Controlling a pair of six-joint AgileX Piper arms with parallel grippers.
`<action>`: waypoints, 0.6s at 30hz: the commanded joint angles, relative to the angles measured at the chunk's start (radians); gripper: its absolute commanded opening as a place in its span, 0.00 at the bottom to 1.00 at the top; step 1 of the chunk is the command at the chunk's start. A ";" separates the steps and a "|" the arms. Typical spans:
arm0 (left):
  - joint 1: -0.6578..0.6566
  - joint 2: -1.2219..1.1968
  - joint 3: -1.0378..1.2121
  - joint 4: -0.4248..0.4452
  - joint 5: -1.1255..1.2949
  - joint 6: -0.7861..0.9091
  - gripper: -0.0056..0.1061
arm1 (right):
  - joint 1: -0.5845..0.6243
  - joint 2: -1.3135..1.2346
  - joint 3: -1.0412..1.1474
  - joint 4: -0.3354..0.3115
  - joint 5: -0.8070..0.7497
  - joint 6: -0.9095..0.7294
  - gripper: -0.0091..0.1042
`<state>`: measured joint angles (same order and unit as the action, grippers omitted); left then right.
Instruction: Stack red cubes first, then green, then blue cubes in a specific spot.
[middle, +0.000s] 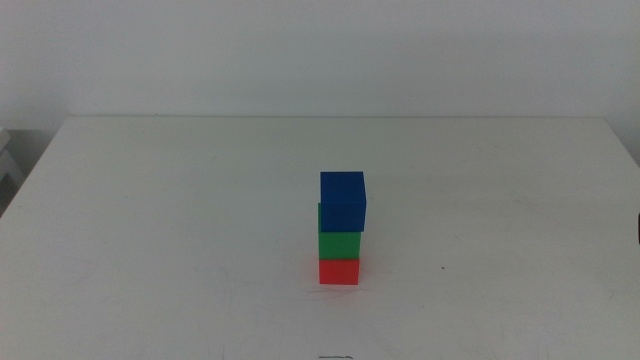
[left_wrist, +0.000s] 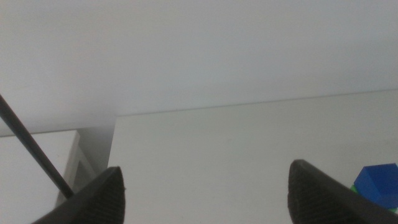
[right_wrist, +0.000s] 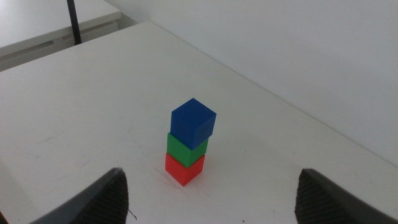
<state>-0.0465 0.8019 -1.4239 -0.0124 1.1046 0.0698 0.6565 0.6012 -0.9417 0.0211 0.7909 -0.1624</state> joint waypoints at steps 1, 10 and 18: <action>-0.001 -0.011 -0.016 -0.009 -0.069 -0.016 0.83 | -0.008 0.006 -0.023 -0.007 -0.072 -0.012 0.77; -0.001 -0.026 0.001 -0.009 -0.068 -0.016 0.83 | -0.008 0.006 -0.023 -0.007 -0.072 -0.012 0.77; -0.001 -0.118 0.186 -0.009 -0.223 -0.016 0.83 | -0.008 0.006 -0.021 -0.021 -0.071 -0.012 0.77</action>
<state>-0.0459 0.7004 -1.2493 -0.0124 1.0053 0.0698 0.6565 0.6012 -0.9417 0.0211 0.7917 -0.1624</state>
